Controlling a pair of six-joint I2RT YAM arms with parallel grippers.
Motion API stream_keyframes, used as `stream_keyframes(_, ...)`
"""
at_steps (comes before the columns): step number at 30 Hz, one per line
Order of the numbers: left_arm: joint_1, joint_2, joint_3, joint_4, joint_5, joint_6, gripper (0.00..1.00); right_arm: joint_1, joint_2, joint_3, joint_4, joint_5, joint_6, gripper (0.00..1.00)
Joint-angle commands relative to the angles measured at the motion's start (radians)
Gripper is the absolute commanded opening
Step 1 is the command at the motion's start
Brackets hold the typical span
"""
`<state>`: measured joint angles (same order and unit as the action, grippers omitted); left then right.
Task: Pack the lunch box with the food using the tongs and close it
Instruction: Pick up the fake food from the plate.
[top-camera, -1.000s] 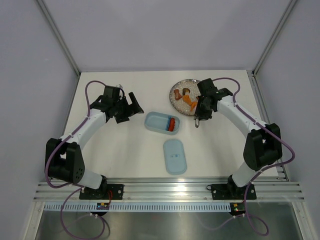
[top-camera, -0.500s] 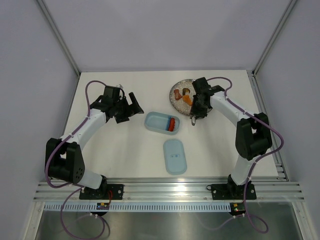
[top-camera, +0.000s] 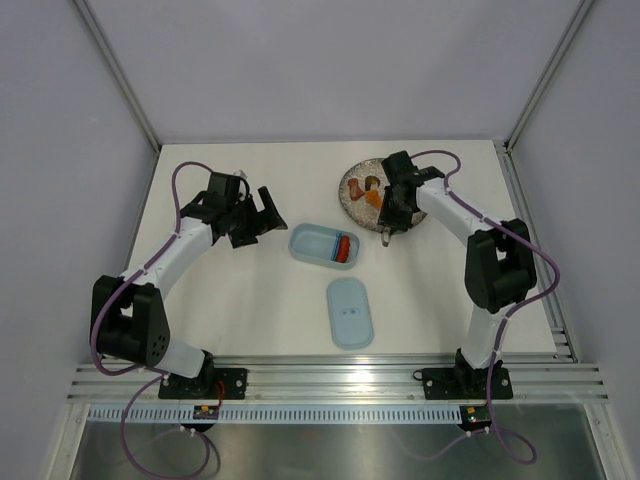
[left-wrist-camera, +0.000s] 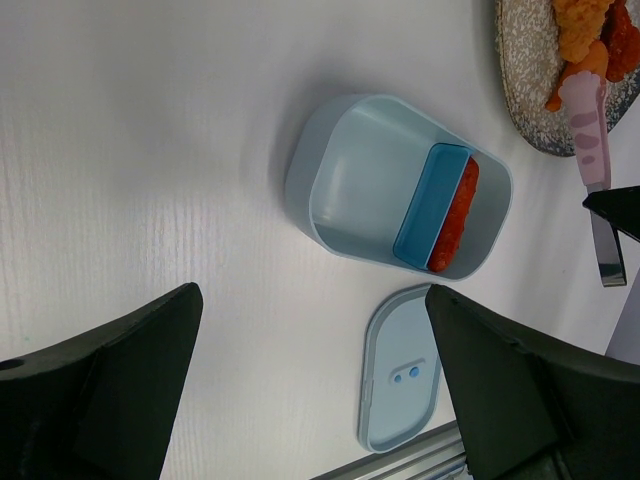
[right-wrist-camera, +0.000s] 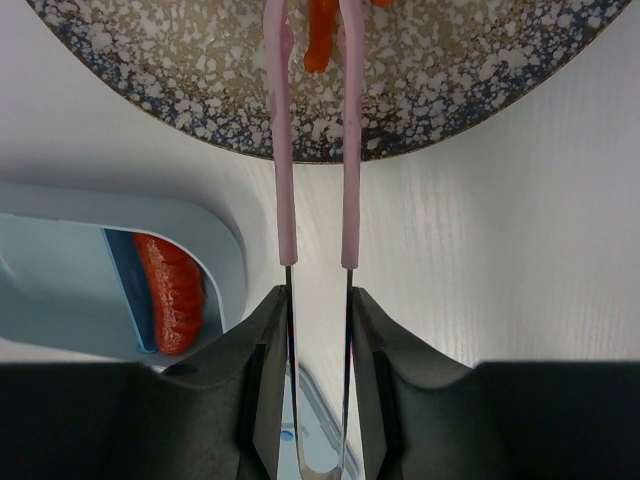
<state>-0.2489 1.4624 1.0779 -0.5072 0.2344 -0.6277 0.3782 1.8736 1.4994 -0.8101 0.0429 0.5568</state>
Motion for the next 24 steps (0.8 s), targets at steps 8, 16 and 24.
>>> stream_keyframes(8,-0.001,0.015,0.025,0.018,-0.004,0.01,0.99,-0.007,0.036,0.056,-0.018,0.046,-0.024,0.36)
stream_keyframes(16,-0.001,0.013,0.024,0.015,-0.009,0.01,0.99,-0.007,0.074,0.094,-0.023,0.04,-0.041,0.36)
stream_keyframes(24,-0.001,0.006,0.017,0.013,-0.015,0.01,0.99,-0.007,0.056,0.102,-0.034,0.055,-0.047,0.24)
